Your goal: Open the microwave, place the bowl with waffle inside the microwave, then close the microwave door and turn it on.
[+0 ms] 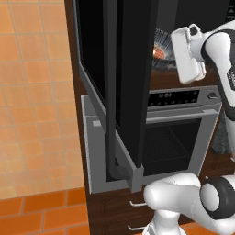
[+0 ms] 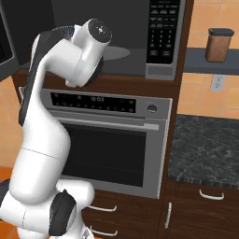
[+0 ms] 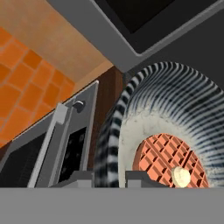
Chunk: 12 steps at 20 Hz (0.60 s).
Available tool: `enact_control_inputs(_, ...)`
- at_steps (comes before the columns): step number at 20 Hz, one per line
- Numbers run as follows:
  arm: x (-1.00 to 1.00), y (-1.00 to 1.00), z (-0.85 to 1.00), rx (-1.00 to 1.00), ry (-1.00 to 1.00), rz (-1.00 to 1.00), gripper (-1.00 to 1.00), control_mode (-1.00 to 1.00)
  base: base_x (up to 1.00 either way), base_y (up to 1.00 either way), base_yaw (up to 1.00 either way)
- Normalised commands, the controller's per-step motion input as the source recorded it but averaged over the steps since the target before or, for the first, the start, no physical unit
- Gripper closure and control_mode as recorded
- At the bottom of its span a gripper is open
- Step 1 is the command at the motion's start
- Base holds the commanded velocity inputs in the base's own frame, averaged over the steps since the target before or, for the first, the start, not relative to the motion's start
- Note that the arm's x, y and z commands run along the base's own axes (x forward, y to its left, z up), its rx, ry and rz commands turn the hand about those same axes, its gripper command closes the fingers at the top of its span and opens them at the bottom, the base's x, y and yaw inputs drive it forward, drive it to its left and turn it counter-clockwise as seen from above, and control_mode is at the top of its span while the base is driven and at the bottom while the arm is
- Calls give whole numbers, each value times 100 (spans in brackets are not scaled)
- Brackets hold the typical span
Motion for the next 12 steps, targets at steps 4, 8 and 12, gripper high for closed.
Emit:
enact_control_inputs(4, 60, 0, 7, -4, 2, 0, 100, -100, 0, 0, 0)
enact_control_inputs(8, 51, 0, 11, -4, 0, 0, 100, -100, 0, 0, 0)
enact_control_inputs(12, 57, -2, 0, -3, 2, 0, 100, -100, 0, 0, 0)
